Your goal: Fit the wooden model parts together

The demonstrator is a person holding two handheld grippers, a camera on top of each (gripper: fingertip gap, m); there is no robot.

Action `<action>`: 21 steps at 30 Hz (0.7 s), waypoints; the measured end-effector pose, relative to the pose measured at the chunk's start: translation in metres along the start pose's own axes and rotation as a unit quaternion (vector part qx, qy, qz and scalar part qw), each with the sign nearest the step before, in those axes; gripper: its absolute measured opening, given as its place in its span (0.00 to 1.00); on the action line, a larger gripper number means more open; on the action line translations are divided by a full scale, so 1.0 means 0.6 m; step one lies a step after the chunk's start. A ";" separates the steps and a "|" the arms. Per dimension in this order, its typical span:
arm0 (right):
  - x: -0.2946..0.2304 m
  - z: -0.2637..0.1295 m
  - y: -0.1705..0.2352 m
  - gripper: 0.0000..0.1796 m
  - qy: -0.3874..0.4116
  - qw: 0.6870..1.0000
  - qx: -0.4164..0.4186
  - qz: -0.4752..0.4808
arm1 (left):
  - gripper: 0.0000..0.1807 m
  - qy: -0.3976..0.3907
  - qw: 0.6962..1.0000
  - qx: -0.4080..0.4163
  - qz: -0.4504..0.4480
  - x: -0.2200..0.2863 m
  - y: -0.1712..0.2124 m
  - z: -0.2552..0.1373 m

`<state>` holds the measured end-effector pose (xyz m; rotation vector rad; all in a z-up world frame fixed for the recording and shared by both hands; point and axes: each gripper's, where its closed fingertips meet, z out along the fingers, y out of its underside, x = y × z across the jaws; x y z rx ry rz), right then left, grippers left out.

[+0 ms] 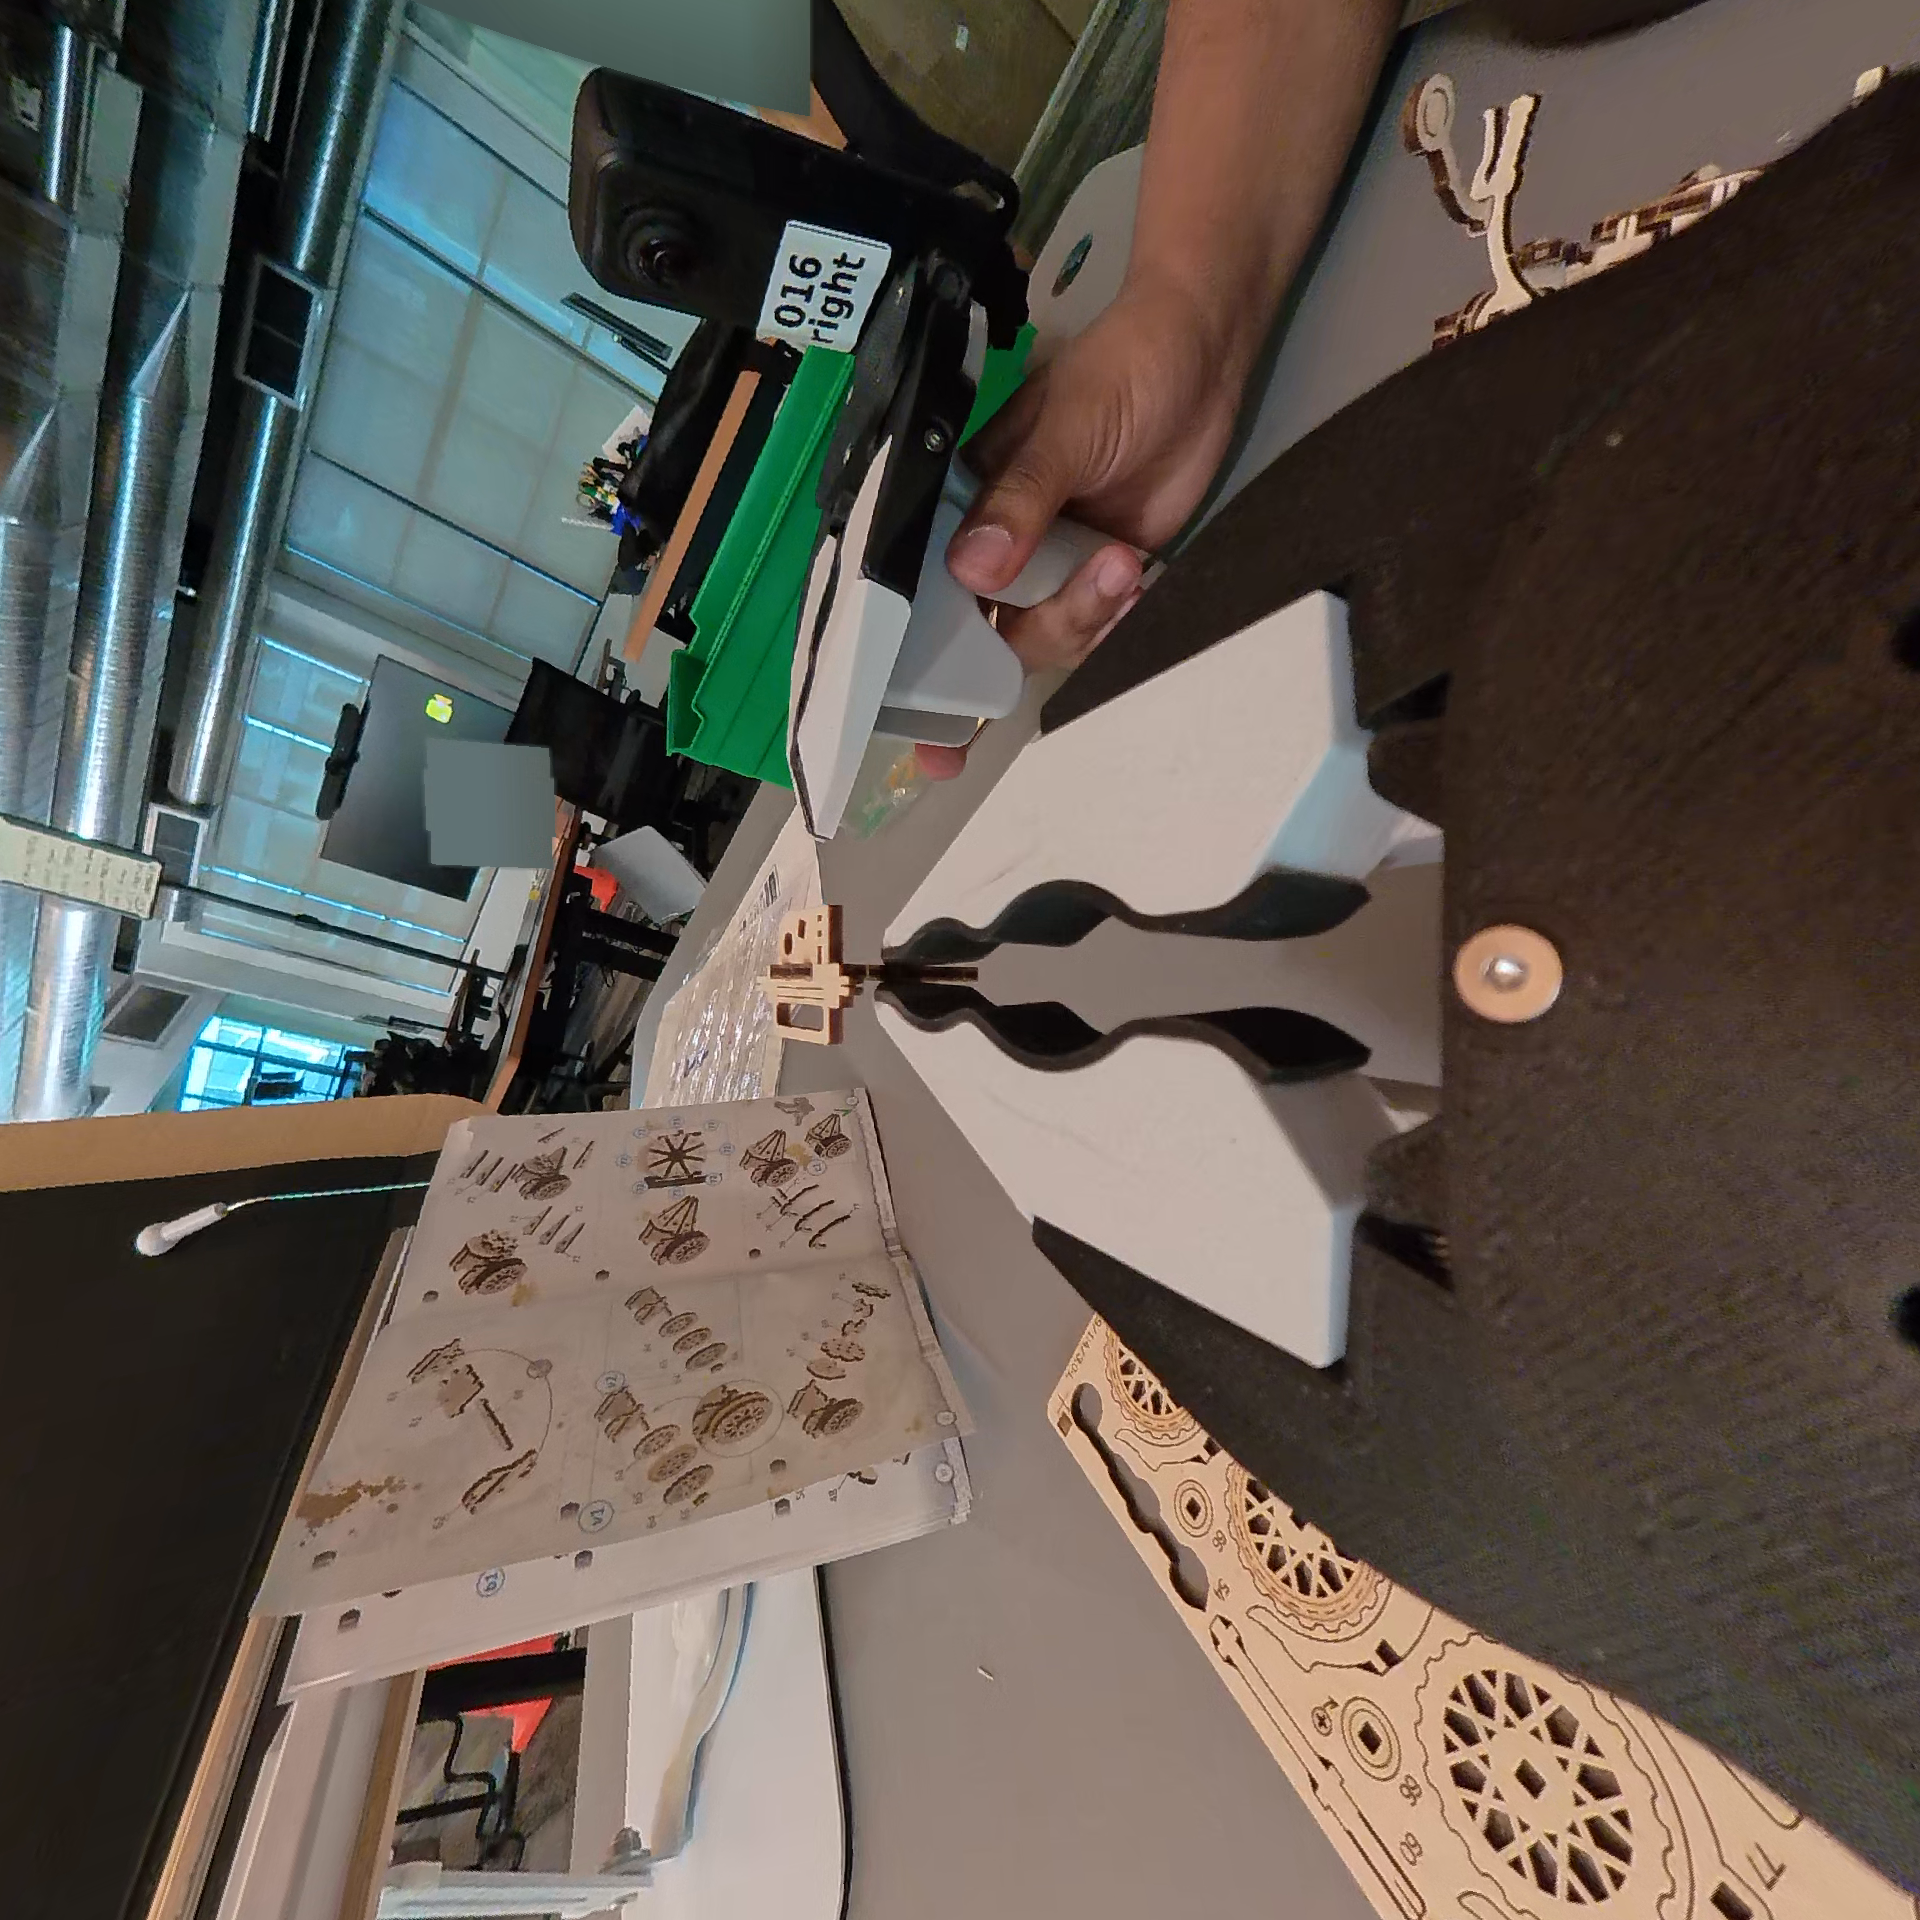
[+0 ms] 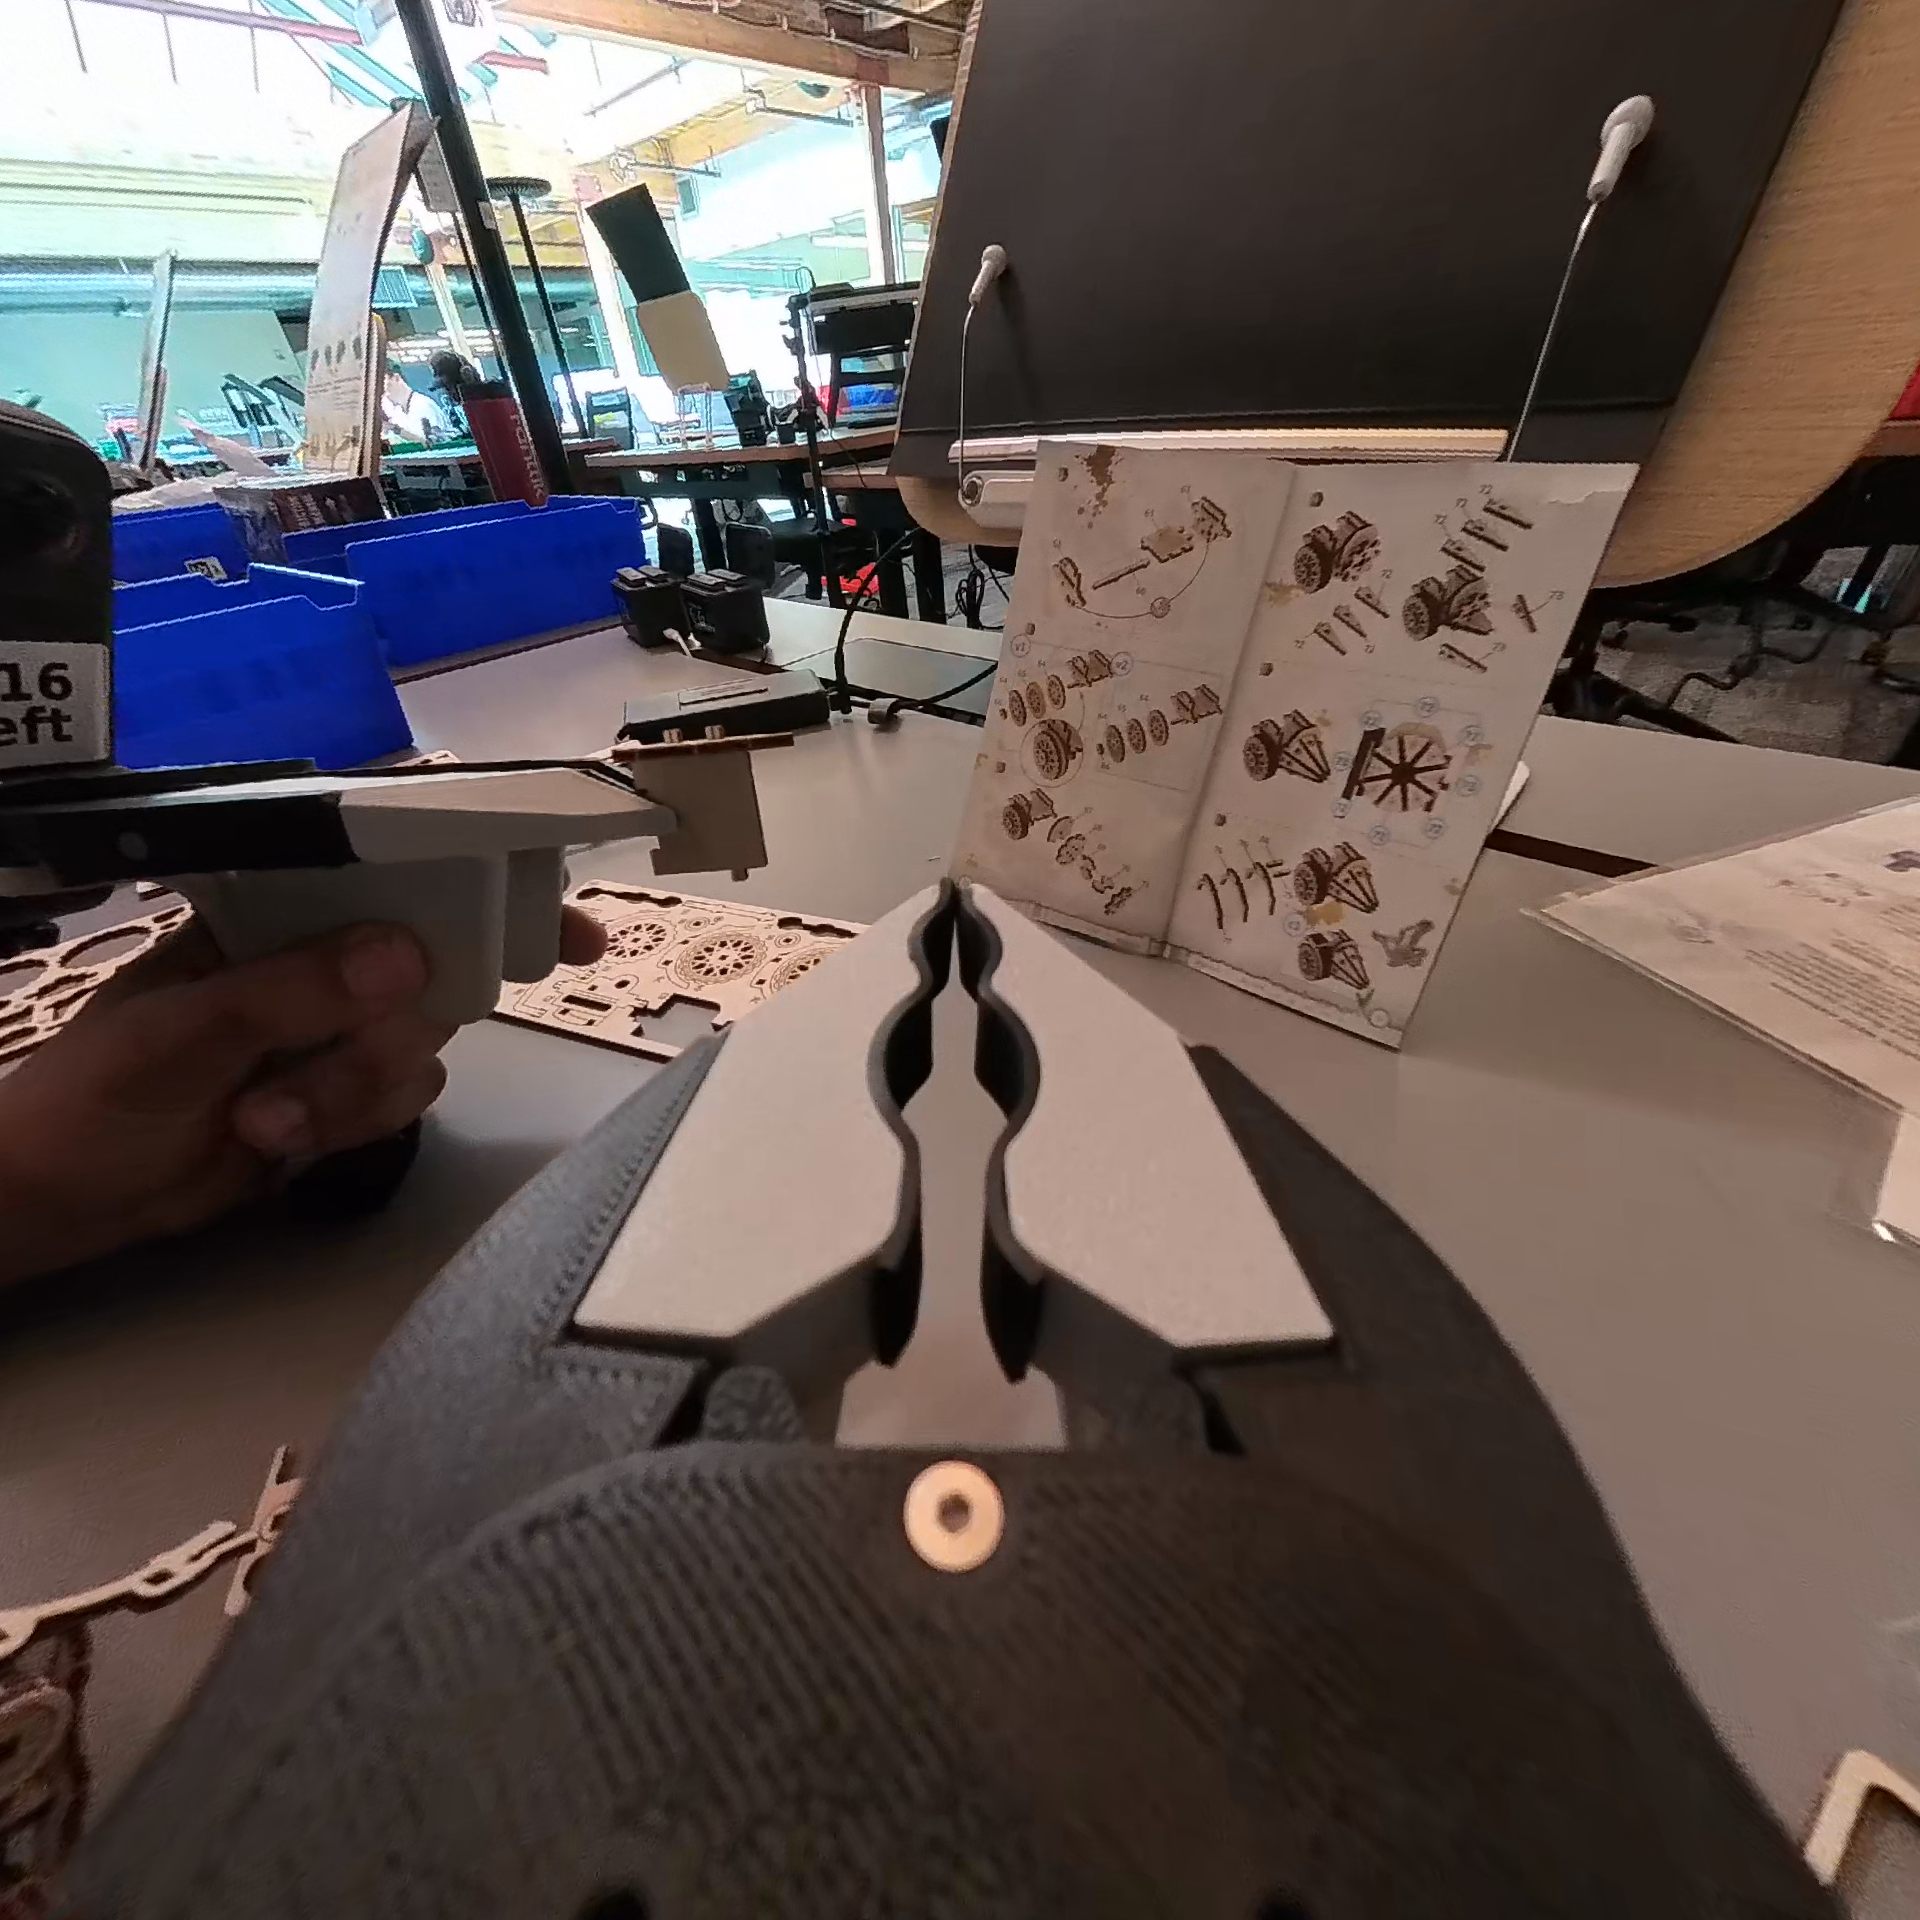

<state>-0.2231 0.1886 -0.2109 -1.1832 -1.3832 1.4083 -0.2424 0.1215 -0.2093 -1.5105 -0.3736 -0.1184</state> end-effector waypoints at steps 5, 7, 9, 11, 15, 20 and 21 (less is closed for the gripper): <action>0.000 0.000 0.000 0.00 -0.001 1.000 0.000 0.000 | 0.00 0.000 1.000 0.000 0.000 0.000 0.000 0.000; 0.000 0.000 0.000 0.00 -0.002 1.000 0.000 0.001 | 0.00 0.000 1.000 0.000 0.000 0.000 0.000 0.000; 0.000 0.000 0.000 0.00 -0.002 1.000 0.000 0.001 | 0.00 0.000 1.000 -0.001 0.002 0.000 0.000 0.000; -0.001 0.000 0.000 0.00 -0.003 1.000 -0.001 0.001 | 0.00 -0.001 1.000 -0.001 0.002 0.000 0.000 0.001; -0.002 0.000 0.001 0.00 -0.005 1.000 -0.002 0.000 | 0.00 -0.001 1.000 -0.001 0.002 0.000 0.000 0.000; -0.003 0.001 0.001 0.00 -0.007 1.000 -0.002 0.000 | 0.00 -0.001 1.000 -0.002 0.005 0.001 0.001 0.001; -0.003 0.001 0.001 0.00 -0.007 1.000 -0.002 0.000 | 0.00 -0.001 1.000 -0.002 0.005 0.001 0.001 0.001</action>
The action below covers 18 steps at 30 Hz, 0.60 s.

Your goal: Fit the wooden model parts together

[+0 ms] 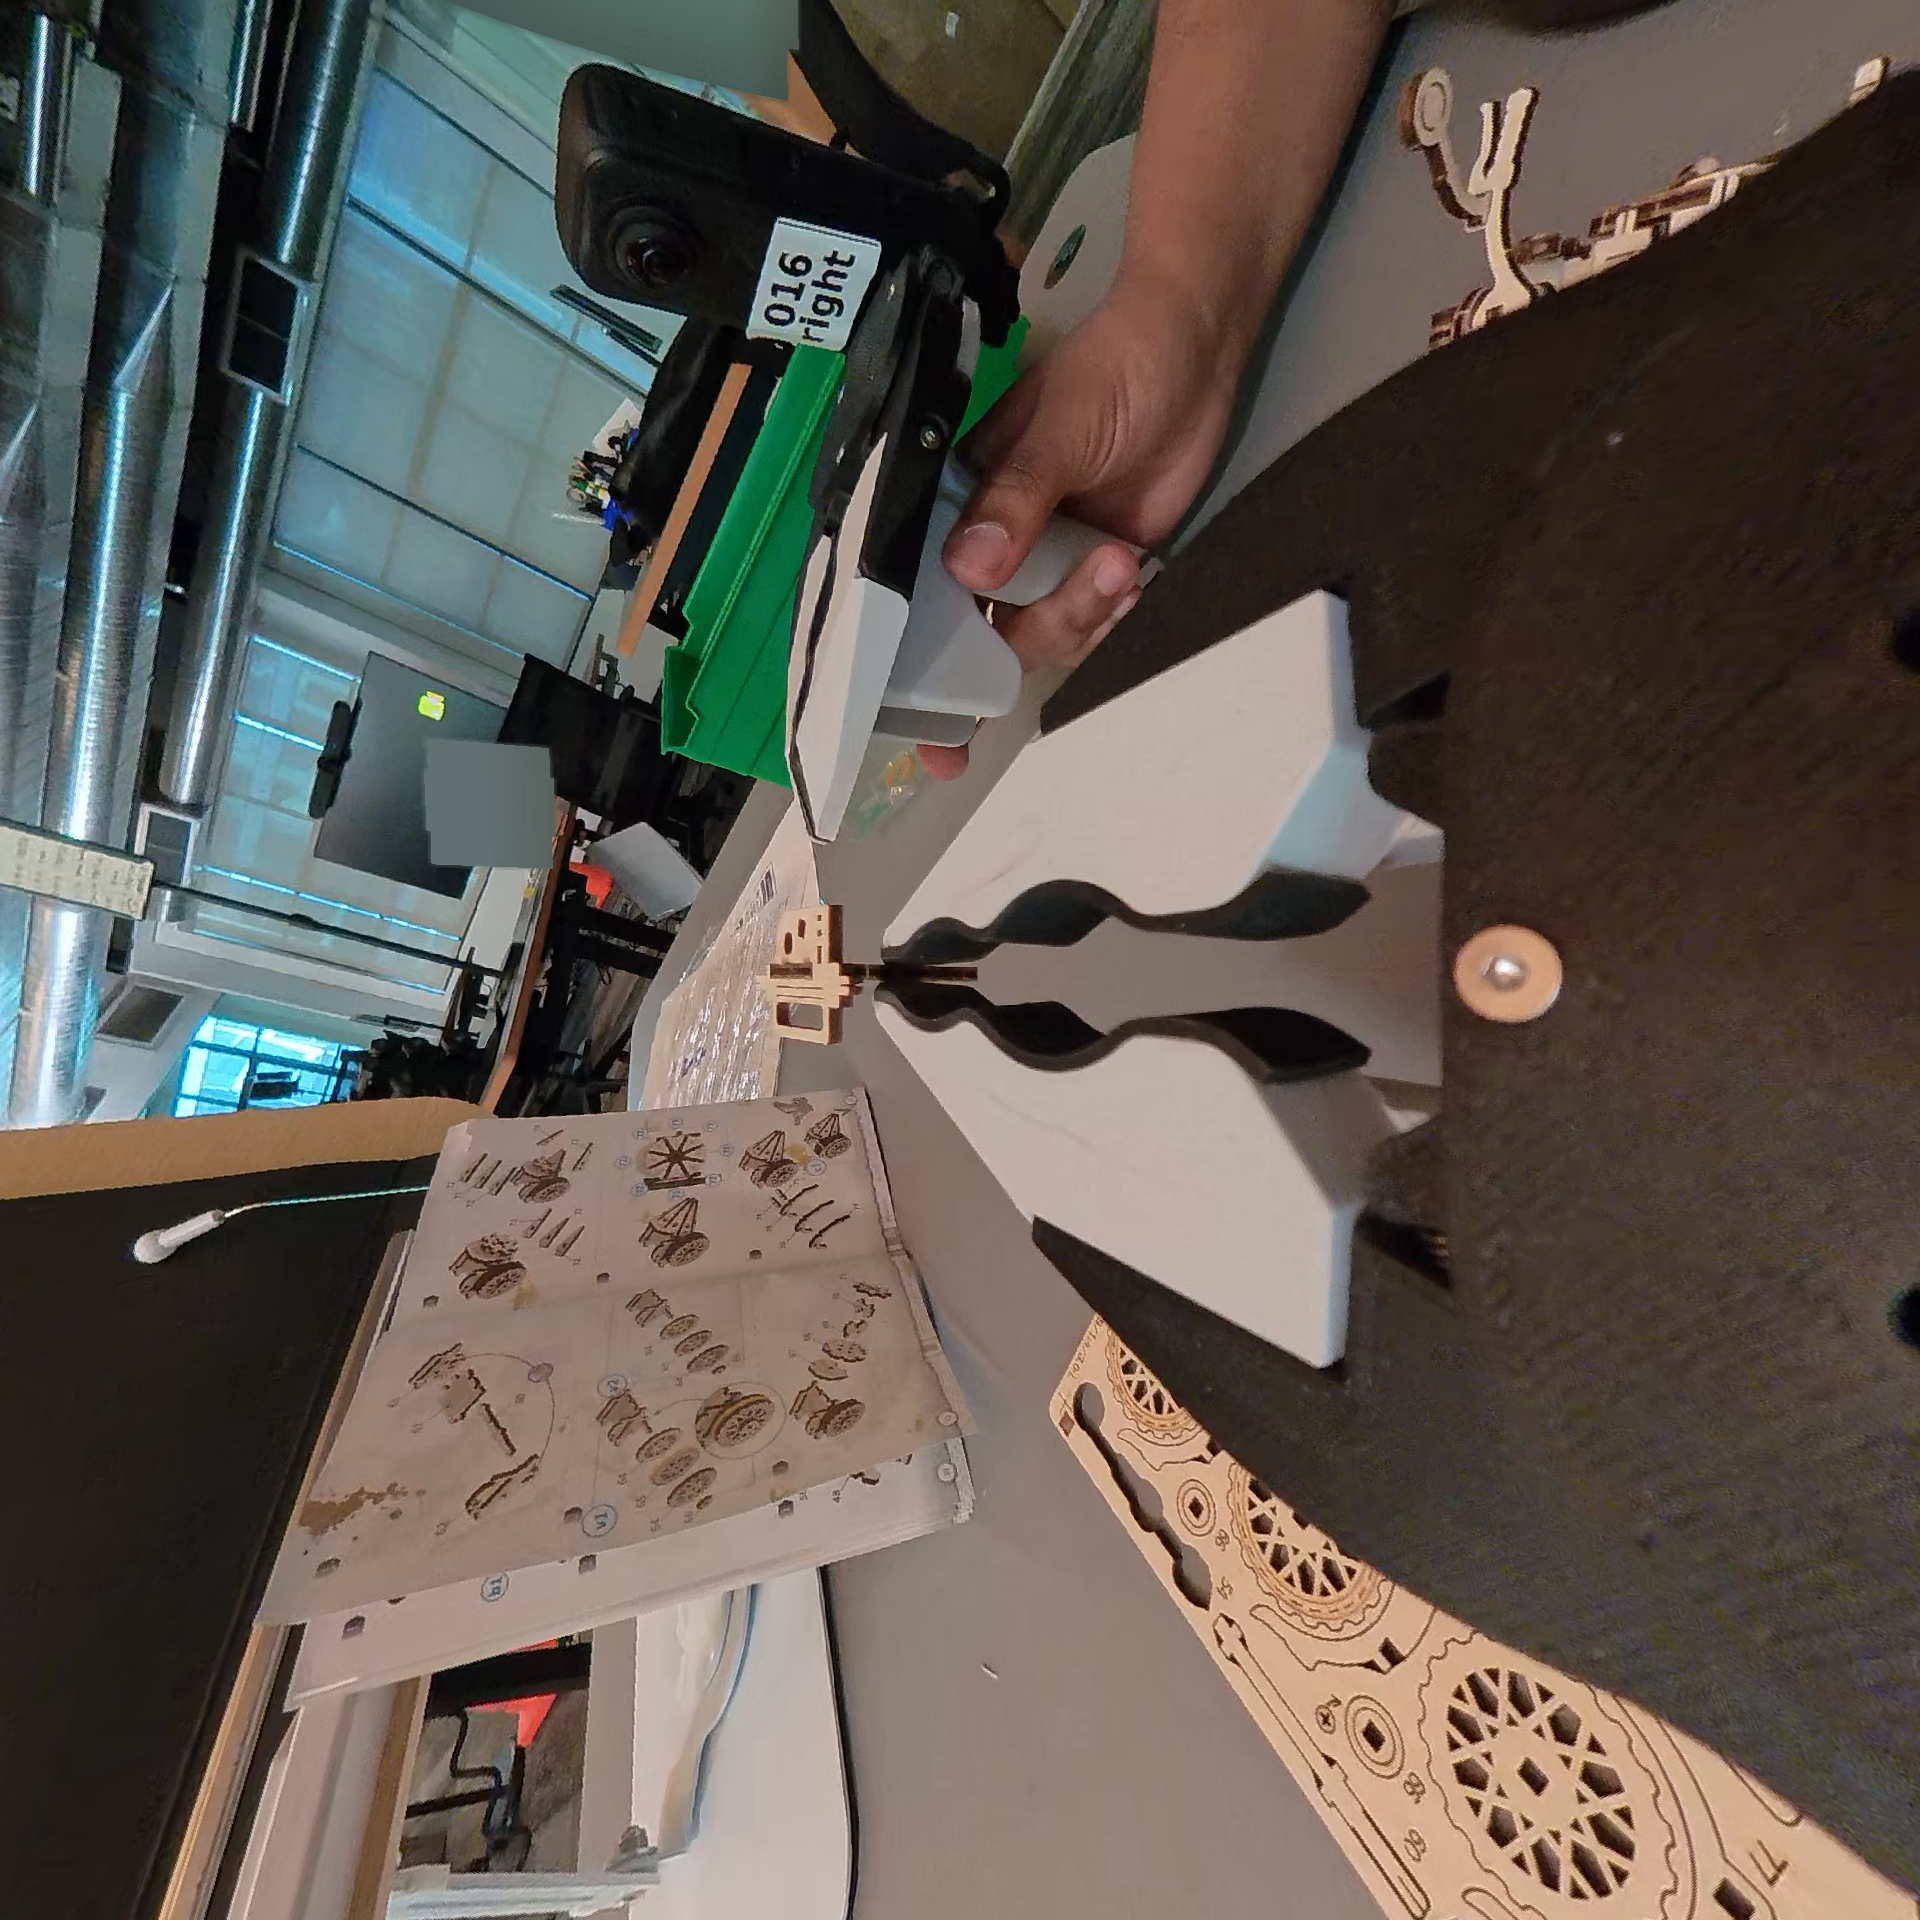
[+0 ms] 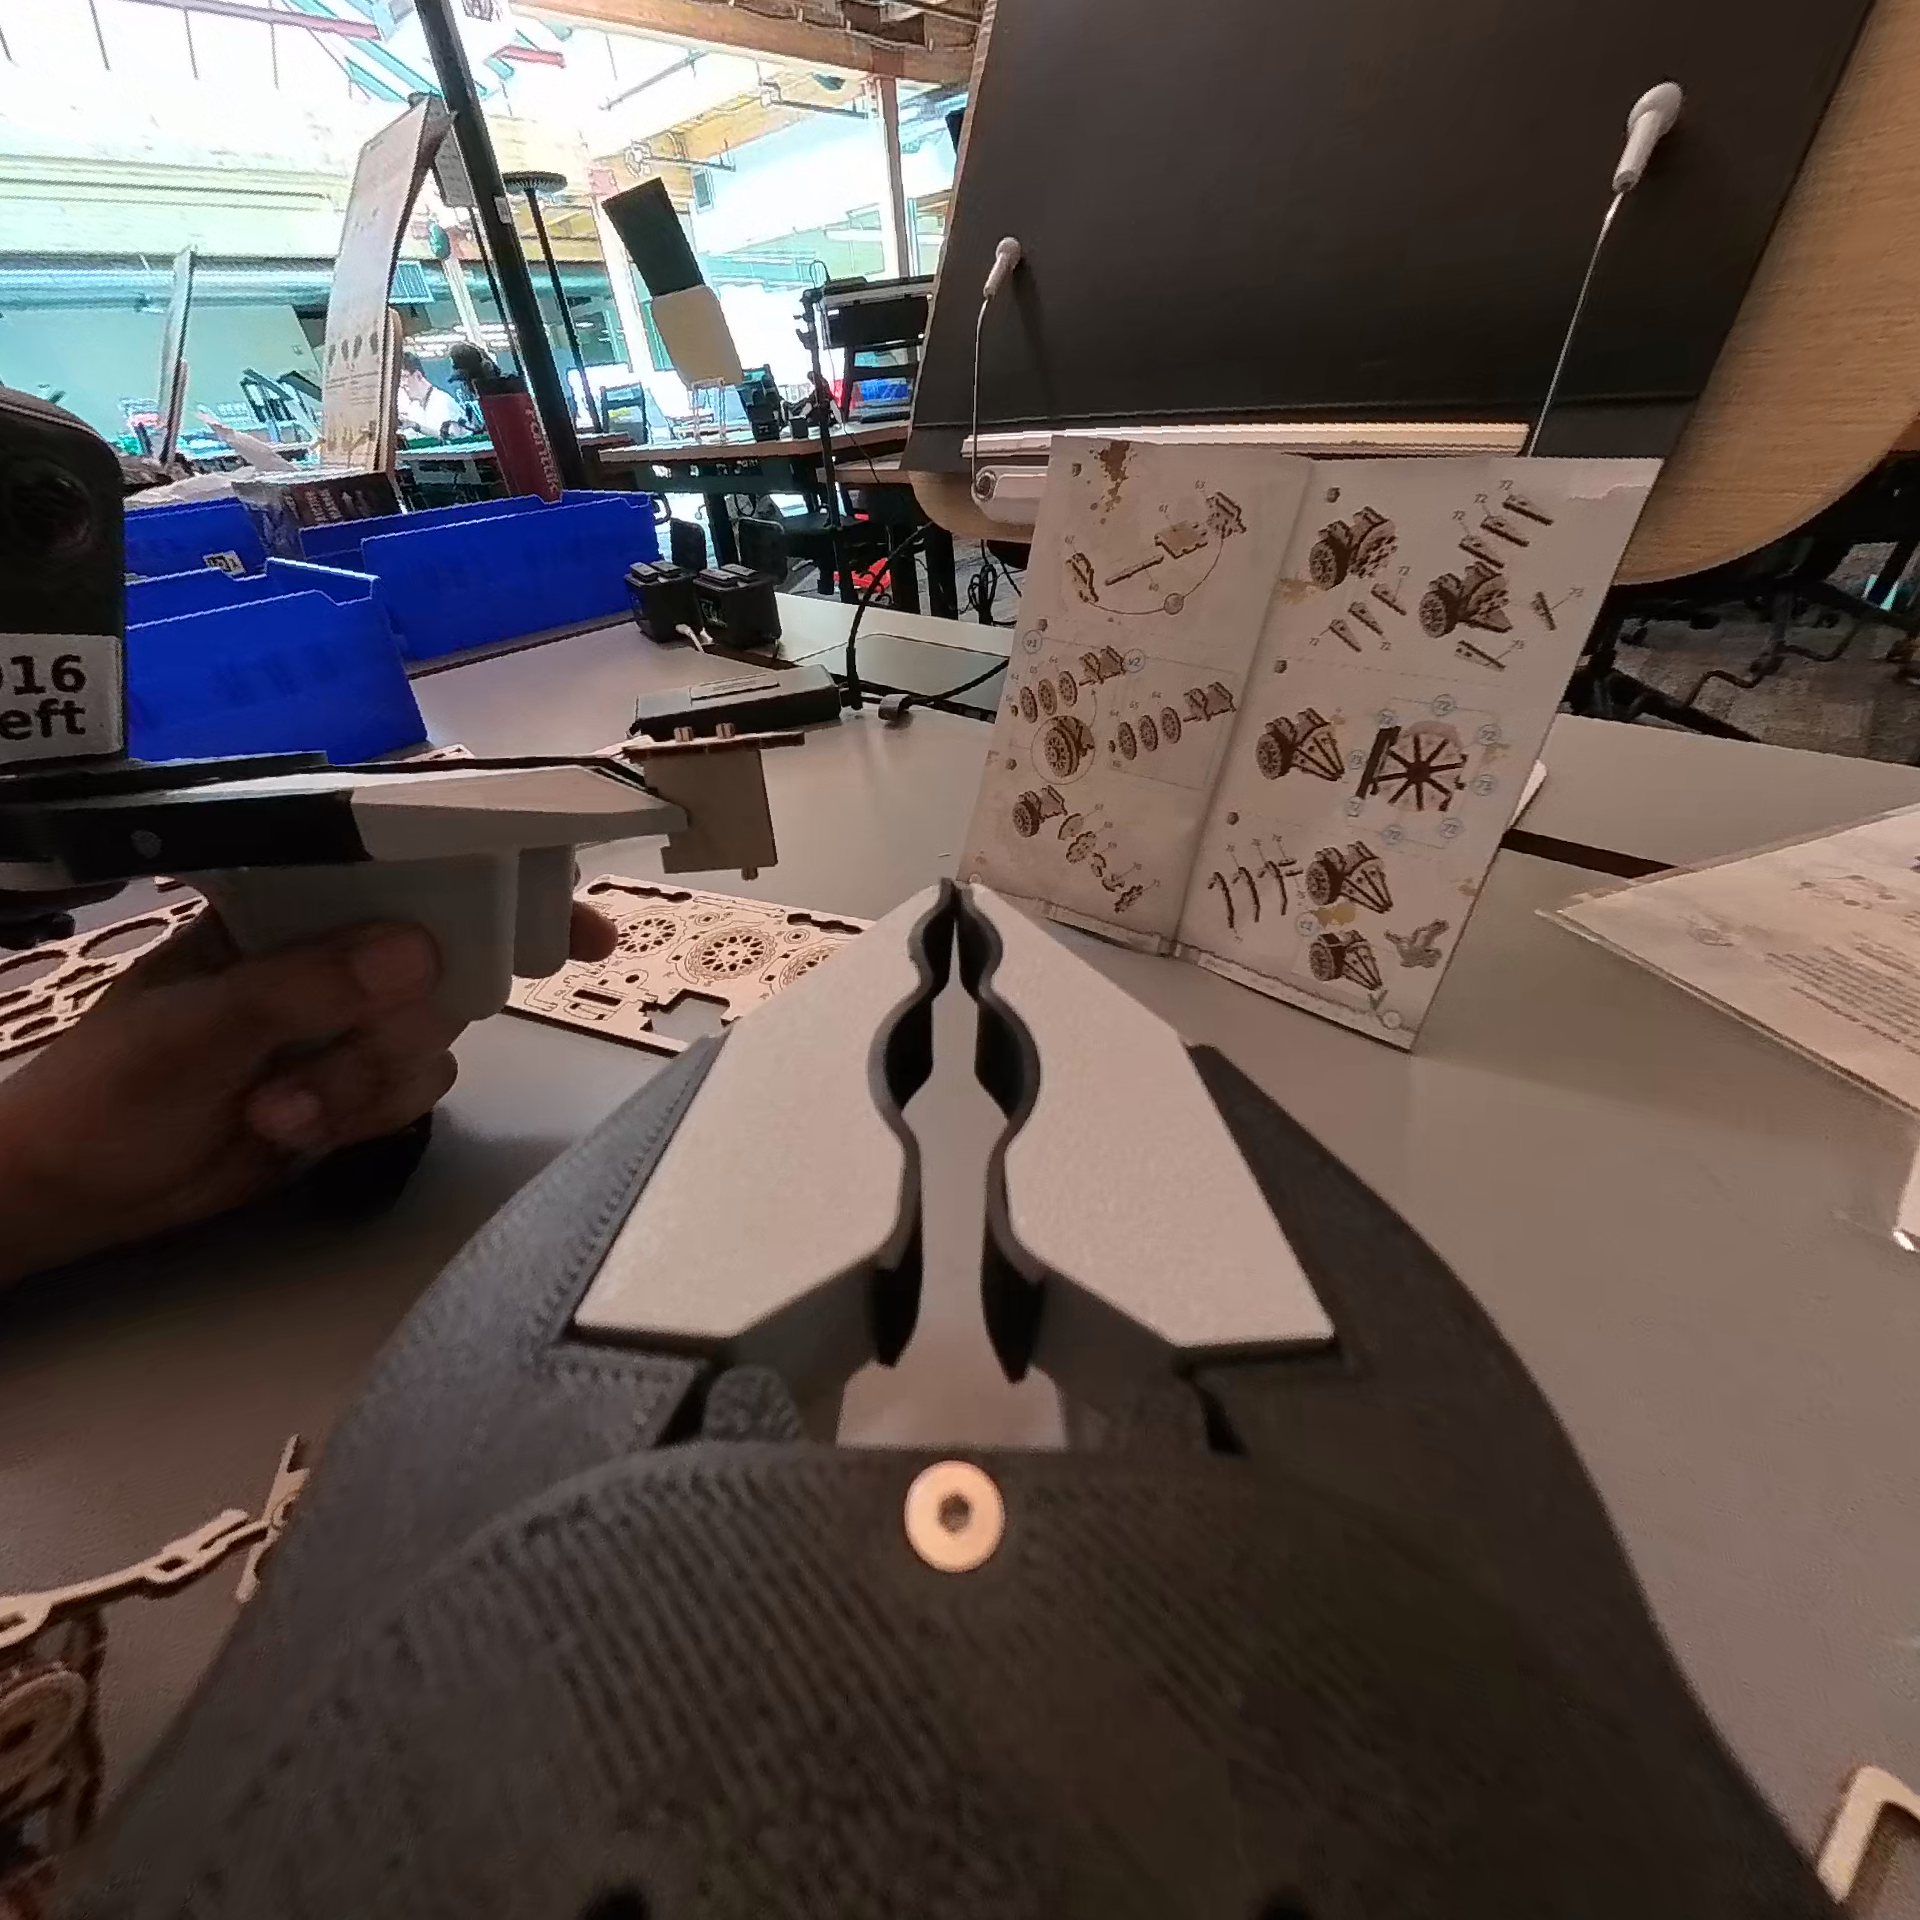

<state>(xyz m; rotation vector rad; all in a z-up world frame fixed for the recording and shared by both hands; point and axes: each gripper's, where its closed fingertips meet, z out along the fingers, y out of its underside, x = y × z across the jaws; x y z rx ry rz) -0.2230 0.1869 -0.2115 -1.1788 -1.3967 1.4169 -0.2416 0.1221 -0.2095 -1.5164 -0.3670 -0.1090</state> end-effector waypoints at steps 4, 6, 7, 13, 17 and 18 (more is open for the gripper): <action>-0.001 0.000 0.000 0.00 -0.001 1.000 0.000 0.000 | 0.00 -0.001 1.000 0.000 -0.001 0.000 0.000 0.000; -0.001 0.000 0.000 0.00 -0.001 1.000 0.000 0.000 | 0.00 0.000 1.000 0.001 -0.001 0.000 0.000 0.000; -0.001 0.000 0.000 0.00 -0.001 1.000 0.000 0.000 | 0.00 0.000 1.000 0.000 -0.001 0.000 0.000 0.000; -0.001 0.000 0.000 0.00 -0.002 1.000 -0.001 0.000 | 0.00 0.000 1.000 0.000 0.000 0.000 0.000 0.000; -0.001 0.000 0.000 0.00 -0.003 1.000 -0.001 0.000 | 0.00 -0.001 1.000 0.000 0.000 0.000 -0.001 -0.001; -0.001 0.000 0.000 0.00 -0.003 1.000 -0.001 0.000 | 0.00 -0.001 1.000 0.000 0.000 0.000 -0.001 -0.001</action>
